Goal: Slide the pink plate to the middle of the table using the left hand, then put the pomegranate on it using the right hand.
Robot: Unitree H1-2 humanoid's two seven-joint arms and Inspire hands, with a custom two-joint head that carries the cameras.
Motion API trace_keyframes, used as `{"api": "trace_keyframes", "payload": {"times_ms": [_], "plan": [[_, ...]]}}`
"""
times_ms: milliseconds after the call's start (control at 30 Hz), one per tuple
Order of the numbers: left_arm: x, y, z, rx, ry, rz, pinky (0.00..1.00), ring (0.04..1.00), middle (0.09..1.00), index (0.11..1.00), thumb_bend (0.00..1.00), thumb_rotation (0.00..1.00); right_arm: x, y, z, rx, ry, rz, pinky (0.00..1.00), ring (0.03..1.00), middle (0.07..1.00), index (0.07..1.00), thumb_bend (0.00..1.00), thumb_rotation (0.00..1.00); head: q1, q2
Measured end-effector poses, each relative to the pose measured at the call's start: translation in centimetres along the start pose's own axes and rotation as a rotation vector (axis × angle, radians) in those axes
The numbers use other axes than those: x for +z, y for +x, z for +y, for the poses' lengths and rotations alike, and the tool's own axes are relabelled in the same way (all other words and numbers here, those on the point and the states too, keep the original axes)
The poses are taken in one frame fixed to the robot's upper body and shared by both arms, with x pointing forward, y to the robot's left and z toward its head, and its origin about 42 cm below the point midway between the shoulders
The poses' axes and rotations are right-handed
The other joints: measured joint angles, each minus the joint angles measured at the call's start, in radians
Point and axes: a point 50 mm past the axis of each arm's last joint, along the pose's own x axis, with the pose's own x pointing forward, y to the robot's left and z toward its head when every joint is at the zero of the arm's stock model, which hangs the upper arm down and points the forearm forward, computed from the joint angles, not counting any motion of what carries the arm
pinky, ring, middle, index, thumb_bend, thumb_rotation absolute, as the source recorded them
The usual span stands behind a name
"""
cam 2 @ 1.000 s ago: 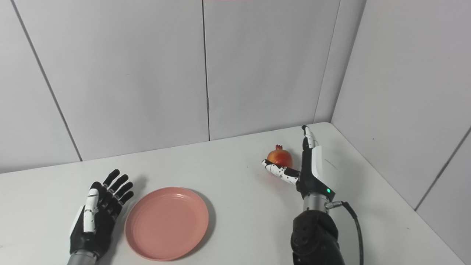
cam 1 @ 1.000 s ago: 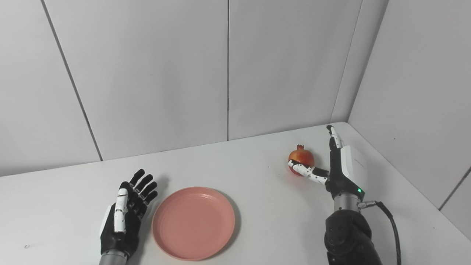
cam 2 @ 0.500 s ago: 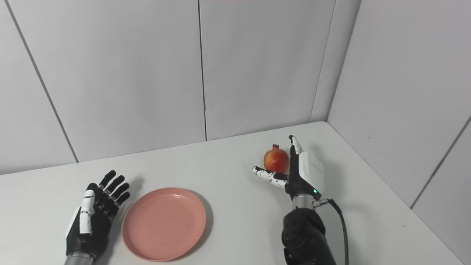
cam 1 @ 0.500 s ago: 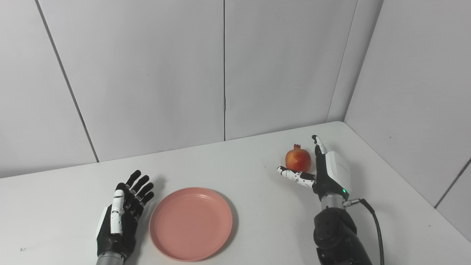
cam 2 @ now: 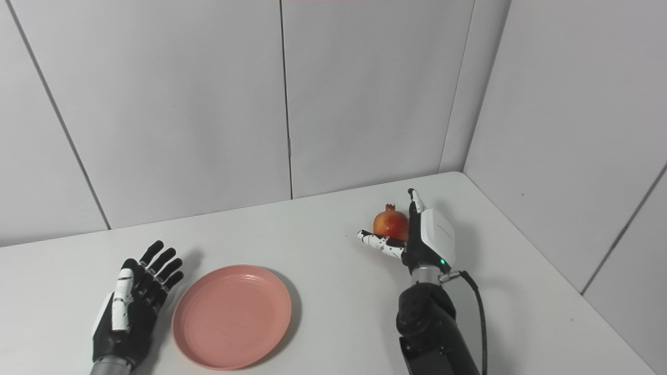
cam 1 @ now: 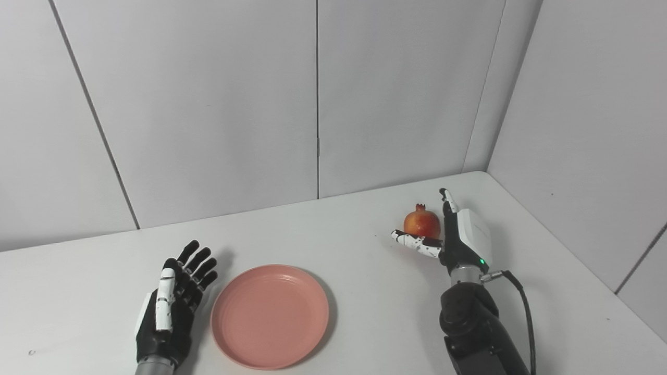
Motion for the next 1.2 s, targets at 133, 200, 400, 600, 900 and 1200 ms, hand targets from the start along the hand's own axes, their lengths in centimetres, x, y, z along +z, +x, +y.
{"api": "trace_keyframes", "payload": {"times_ms": [133, 200, 400, 600, 900, 1200], "plan": [[0.0, 0.0, 0.0, 0.000, -0.001, 0.003, 0.88, 0.869, 0.877, 0.859, 0.39, 1.00, 0.2, 0.6, 0.0, -0.002, -0.002, 0.001, 0.68, 0.832, 0.910, 0.937, 0.99, 0.47, 0.002, 0.003], [0.0, 0.0, 0.0, 0.000, 0.000, 0.004, 0.88, 0.867, 0.876, 0.859, 0.38, 1.00, 0.1, 0.7, 0.1, 0.001, -0.003, 0.004, 0.68, 0.832, 0.907, 0.935, 0.99, 0.47, 0.002, 0.005], [0.0, 0.0, 0.1, -0.002, 0.001, 0.004, 0.88, 0.867, 0.876, 0.863, 0.39, 1.00, -0.2, 1.0, 0.4, 0.014, -0.011, 0.018, 0.69, 0.834, 0.905, 0.932, 0.98, 0.46, 0.005, 0.006], [0.0, 0.0, 0.1, -0.008, 0.003, 0.006, 0.88, 0.870, 0.879, 0.864, 0.39, 1.00, 0.0, 1.3, 0.5, 0.019, -0.018, 0.013, 0.69, 0.835, 0.908, 0.931, 0.98, 0.44, 0.006, 0.006], [0.1, -0.1, 0.1, -0.009, 0.004, 0.004, 0.88, 0.867, 0.875, 0.859, 0.39, 1.00, 0.1, 1.7, 0.8, 0.034, -0.027, 0.024, 0.70, 0.841, 0.909, 0.933, 0.98, 0.43, 0.009, 0.011], [0.2, -0.2, 0.1, -0.009, 0.005, 0.003, 0.88, 0.869, 0.877, 0.862, 0.39, 1.00, 0.1, 1.7, 0.9, 0.049, -0.036, 0.024, 0.71, 0.847, 0.911, 0.912, 0.97, 0.38, 0.014, 0.015]]}}
